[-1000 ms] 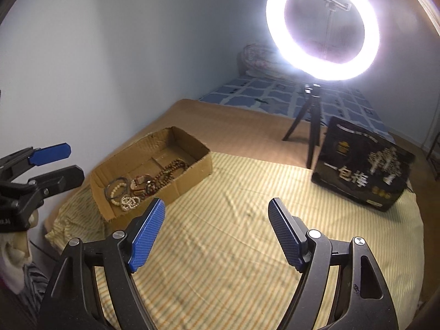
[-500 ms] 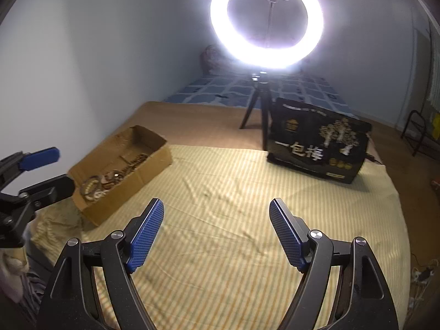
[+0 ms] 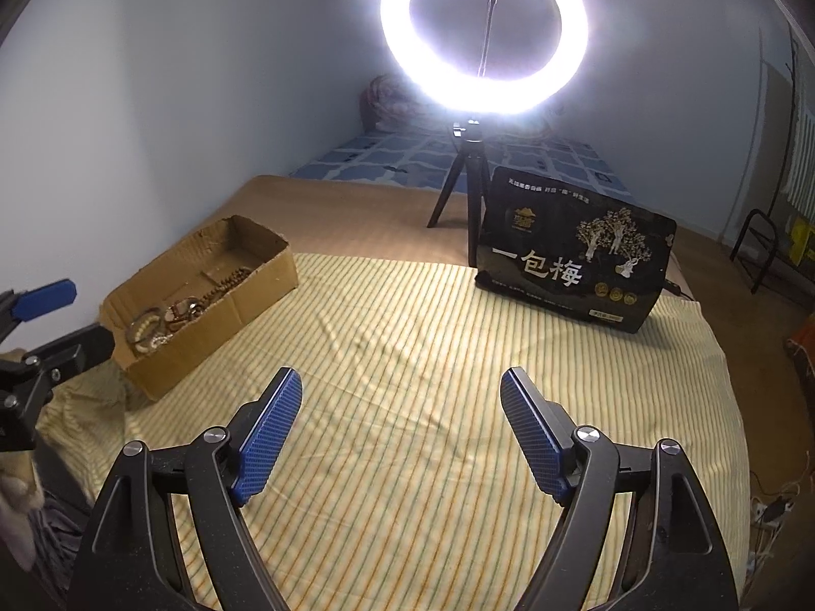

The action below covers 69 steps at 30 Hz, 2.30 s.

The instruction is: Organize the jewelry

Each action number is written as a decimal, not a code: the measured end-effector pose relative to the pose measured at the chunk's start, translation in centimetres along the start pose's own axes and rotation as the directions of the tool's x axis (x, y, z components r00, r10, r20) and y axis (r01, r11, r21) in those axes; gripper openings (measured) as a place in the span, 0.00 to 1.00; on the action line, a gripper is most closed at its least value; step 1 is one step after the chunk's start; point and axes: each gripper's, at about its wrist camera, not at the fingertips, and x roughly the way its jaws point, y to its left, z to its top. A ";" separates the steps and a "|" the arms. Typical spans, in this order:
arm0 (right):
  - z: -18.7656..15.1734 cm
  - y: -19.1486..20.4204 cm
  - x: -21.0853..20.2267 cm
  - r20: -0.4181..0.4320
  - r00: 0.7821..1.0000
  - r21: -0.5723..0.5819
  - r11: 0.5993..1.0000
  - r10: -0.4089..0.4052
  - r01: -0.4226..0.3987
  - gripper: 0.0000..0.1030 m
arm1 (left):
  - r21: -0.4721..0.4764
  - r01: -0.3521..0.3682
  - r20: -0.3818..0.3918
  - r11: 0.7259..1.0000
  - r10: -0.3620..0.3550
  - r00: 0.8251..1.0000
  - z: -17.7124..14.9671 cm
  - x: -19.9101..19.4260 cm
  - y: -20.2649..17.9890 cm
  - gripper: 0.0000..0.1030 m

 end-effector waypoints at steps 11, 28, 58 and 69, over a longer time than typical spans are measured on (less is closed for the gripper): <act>-0.3 1.1 1.8 -0.037 0.999 -0.029 1.000 0.007 -0.008 0.78 | -0.018 -0.021 -0.008 1.000 0.021 1.000 -0.1 0.5 1.4 0.96; -0.5 1.1 2.2 -0.046 0.999 -0.013 1.000 0.000 -0.001 0.78 | -0.016 -0.032 -0.002 0.999 0.032 1.000 -0.2 0.3 1.8 0.96; -0.9 0.8 2.9 -0.067 0.998 -0.012 1.000 -0.020 0.019 0.78 | -0.016 -0.034 0.003 0.999 0.034 0.999 0.0 0.1 2.0 0.97; -1.1 0.8 3.0 -0.071 0.997 -0.016 1.000 -0.024 0.022 0.78 | -0.015 -0.034 0.004 0.999 0.034 0.999 0.0 0.1 2.0 0.97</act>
